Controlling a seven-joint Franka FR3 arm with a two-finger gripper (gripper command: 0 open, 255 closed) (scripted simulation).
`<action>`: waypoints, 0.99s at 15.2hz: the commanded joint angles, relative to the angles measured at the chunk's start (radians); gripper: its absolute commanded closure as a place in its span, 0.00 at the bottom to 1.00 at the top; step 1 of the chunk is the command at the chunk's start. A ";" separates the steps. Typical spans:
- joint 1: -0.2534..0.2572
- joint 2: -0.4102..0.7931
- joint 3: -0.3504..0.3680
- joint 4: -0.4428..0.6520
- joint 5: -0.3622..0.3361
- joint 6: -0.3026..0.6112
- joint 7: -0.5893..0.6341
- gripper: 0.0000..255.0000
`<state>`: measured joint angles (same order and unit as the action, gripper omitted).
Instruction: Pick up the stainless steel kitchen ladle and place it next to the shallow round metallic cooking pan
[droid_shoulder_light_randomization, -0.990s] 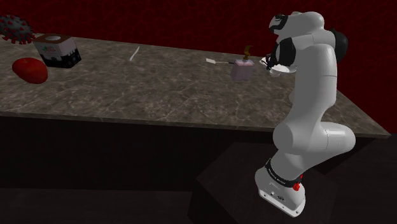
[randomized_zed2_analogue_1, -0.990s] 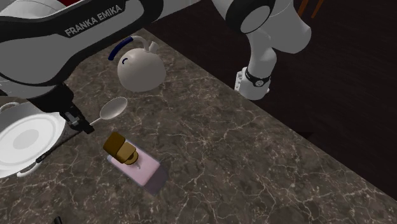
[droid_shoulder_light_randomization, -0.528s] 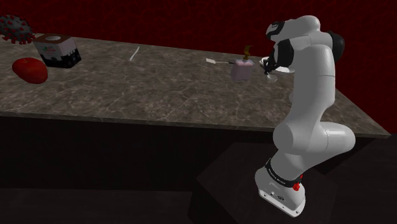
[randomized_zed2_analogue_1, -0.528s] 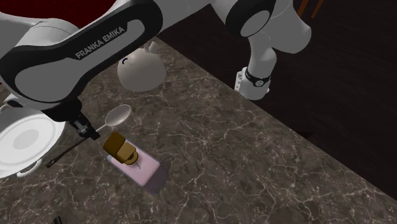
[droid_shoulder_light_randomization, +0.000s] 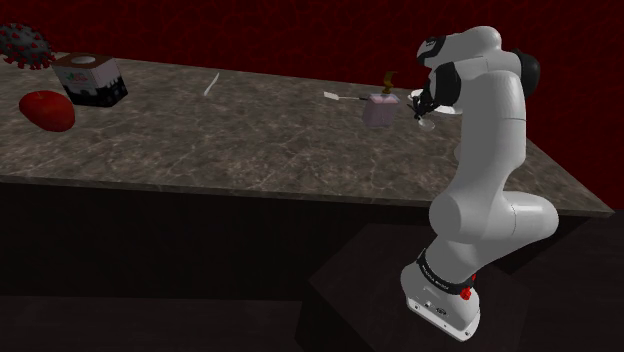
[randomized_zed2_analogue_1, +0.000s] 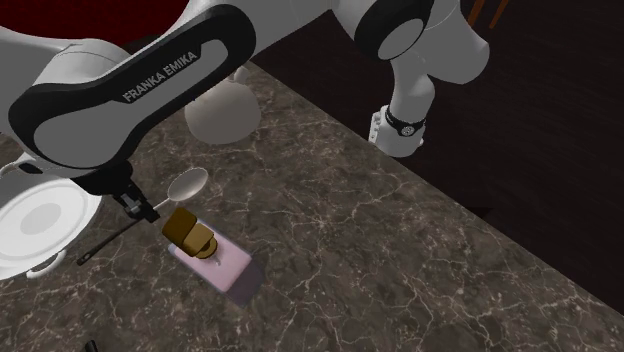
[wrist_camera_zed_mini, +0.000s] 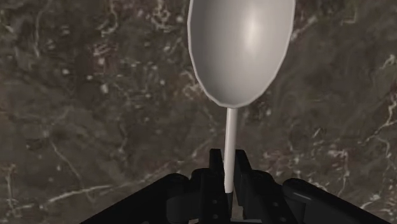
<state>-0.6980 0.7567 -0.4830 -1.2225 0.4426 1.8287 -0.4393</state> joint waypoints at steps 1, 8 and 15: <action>0.000 0.000 0.000 0.000 0.000 0.000 0.000 1.00; -0.005 -0.006 -0.003 0.025 -0.004 -0.029 0.005 0.00; -0.026 -0.012 -0.007 0.110 -0.013 -0.116 0.018 0.00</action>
<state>-0.7247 0.7461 -0.4900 -1.1108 0.4301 1.7134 -0.4210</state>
